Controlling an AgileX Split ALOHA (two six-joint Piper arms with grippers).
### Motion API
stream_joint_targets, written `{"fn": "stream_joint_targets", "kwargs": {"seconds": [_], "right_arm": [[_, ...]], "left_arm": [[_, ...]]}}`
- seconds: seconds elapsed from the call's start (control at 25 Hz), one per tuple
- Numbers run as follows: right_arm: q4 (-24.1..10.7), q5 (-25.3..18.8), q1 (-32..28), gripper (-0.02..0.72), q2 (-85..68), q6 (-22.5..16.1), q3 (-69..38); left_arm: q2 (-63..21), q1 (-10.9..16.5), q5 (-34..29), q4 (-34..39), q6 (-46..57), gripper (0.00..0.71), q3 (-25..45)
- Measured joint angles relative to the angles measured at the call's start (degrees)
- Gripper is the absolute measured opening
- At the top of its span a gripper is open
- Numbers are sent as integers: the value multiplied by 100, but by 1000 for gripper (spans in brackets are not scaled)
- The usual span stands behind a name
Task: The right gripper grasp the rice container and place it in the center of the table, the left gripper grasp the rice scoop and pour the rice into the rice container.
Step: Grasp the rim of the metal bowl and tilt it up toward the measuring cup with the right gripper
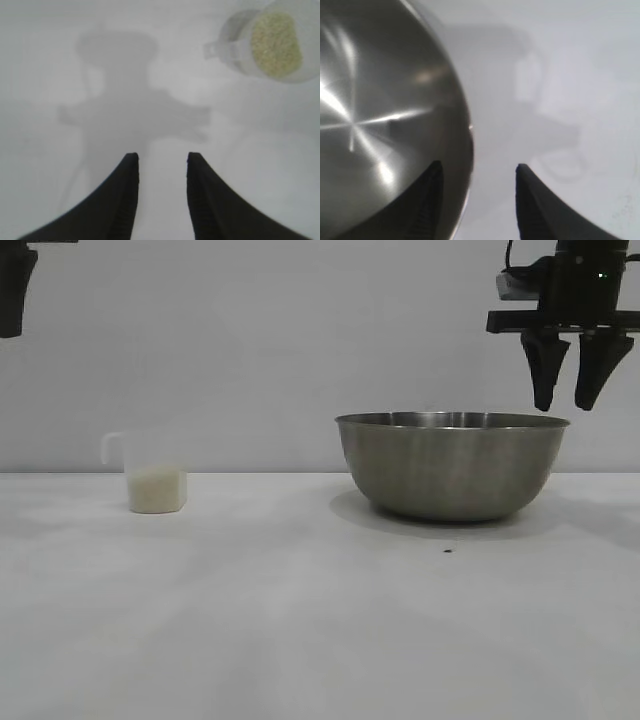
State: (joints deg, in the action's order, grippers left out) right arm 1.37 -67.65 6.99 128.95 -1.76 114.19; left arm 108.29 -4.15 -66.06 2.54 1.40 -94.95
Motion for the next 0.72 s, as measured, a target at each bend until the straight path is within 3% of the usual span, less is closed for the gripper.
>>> {"fn": "stream_joint_targets", "kwargs": {"seconds": [0.32, 0.72], "right_arm": [[448, 513, 0, 272, 312, 68, 10], [559, 581, 0, 272, 554, 76, 10]], "left_arm": [[-304, 0, 50, 274, 125, 251, 622], [-503, 0, 61, 398, 156, 251, 672]]}}
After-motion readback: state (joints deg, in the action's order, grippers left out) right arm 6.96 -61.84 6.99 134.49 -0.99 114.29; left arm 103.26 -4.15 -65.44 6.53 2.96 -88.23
